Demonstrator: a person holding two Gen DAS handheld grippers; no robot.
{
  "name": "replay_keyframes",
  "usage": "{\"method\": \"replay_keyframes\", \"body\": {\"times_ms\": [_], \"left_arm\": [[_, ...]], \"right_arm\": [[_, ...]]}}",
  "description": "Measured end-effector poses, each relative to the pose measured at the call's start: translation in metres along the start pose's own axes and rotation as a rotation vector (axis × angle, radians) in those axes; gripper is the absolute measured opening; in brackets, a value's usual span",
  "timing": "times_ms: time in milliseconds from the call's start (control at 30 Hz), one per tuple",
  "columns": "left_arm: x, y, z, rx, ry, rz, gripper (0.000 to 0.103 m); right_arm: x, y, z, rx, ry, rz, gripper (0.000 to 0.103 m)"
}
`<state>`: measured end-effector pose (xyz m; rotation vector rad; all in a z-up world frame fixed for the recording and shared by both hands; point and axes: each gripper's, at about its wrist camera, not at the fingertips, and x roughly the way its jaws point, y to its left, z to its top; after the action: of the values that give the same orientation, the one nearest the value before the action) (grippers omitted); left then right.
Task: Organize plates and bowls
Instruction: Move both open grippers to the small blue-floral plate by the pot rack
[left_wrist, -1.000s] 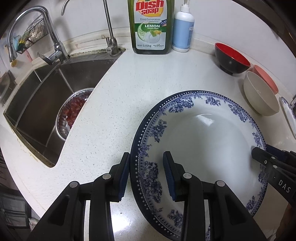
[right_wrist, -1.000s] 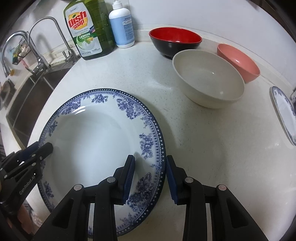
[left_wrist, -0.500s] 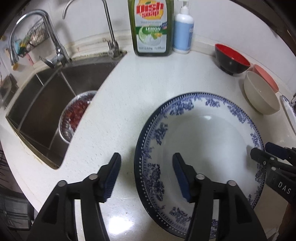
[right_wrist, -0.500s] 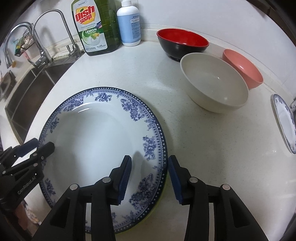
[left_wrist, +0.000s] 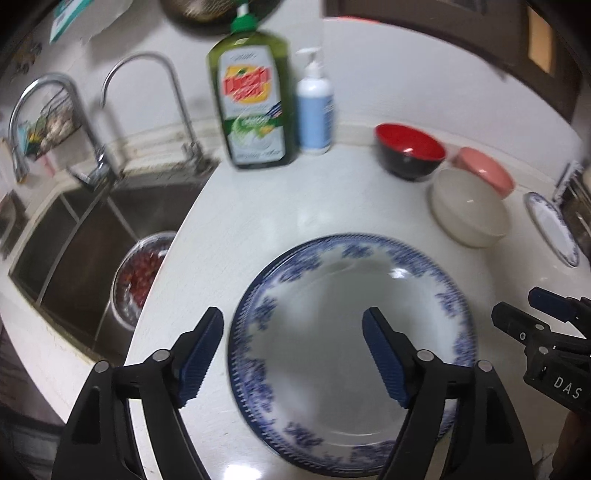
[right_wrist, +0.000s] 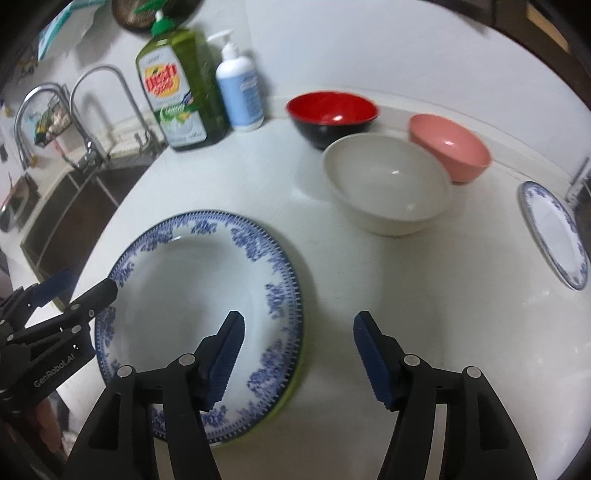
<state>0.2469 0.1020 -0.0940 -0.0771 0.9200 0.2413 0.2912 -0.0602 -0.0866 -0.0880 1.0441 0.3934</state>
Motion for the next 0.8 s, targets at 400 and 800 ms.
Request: {"method": "replay_keyframes", "body": {"times_ms": [400, 800], "left_arm": [[-0.038, -0.071, 0.018, 0.139, -0.142, -0.122, 0.095], [-0.064, -0.153, 0.039, 0.282, -0.231, -0.268, 0.096]], "right_arm": [[-0.068, -0.056, -0.016, 0.122, -0.141, -0.103, 0.074], [-0.123, -0.124, -0.039, 0.281, -0.250, -0.239, 0.074]]}}
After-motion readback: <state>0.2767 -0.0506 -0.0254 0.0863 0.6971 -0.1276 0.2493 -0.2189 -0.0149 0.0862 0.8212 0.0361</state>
